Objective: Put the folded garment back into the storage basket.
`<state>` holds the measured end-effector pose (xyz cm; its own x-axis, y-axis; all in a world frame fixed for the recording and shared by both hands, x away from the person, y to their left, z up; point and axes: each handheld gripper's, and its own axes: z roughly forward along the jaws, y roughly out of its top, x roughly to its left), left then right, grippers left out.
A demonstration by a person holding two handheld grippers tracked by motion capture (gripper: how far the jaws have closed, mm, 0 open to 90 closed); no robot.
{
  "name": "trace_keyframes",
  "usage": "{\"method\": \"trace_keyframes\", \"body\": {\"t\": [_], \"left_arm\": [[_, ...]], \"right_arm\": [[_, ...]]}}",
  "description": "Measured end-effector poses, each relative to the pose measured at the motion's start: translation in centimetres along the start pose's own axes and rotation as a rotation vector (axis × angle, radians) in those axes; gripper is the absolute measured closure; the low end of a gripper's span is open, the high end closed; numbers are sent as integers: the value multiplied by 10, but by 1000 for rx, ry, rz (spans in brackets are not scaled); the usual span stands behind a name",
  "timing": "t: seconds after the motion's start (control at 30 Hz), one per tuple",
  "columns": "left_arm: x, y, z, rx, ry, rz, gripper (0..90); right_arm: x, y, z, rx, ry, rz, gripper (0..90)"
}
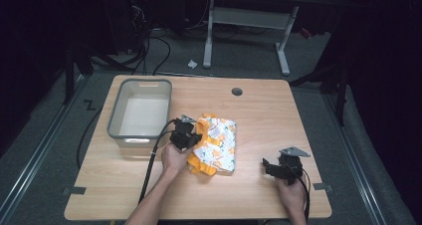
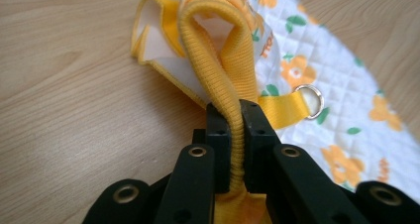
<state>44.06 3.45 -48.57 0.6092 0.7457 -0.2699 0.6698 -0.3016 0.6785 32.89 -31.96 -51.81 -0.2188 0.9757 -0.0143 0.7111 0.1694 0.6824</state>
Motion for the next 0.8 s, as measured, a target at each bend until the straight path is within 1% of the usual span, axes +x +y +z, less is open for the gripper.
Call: {"method": "trace_keyframes", "body": {"t": [0.03, 0.1, 0.13, 0.23, 0.3, 0.4, 0.43, 0.47, 0.53, 0.6, 0.7, 0.77, 0.8], "left_arm": [[0, 1, -2, -7, -11, -7, 846], [-1, 3, -6, -17, -26, -8, 847], [-3, 5, -8, -20, -25, 0, 848], [-10, 14, -17, -48, -51, 22, 848], [-14, 18, -22, -59, -71, 29, 849], [-20, 25, -28, -74, -86, 47, 849], [-22, 26, -31, -85, -92, 47, 849], [-22, 28, -33, -85, -105, 44, 849], [-24, 30, -36, -83, -108, 50, 850], [-24, 33, -39, -82, -123, 48, 852], [-25, 37, -44, -91, -129, 53, 853], [-23, 39, -47, -102, -149, 39, 853], [-23, 40, -49, -102, -150, 39, 853]], "right_arm": [[0, 0, 0, 0, 0, 1, 212], [0, 0, 0, 0, 0, 1, 212], [0, 0, 0, 0, 1, 1, 212], [0, 0, 0, 0, 0, 1, 213], [0, 0, 0, 2, 1, 1, 212], [0, 0, 0, 0, 1, 1, 212], [0, 0, 0, 0, 1, 0, 212], [0, 0, 0, 0, 1, 0, 212], [0, 0, 0, 0, 1, 1, 212], [0, 0, 0, 0, 1, 1, 212], [0, 0, 0, 0, 1, 0, 212], [0, 0, 0, 0, 1, 0, 213], [0, 0, 0, 0, 1, 0, 212]]}}
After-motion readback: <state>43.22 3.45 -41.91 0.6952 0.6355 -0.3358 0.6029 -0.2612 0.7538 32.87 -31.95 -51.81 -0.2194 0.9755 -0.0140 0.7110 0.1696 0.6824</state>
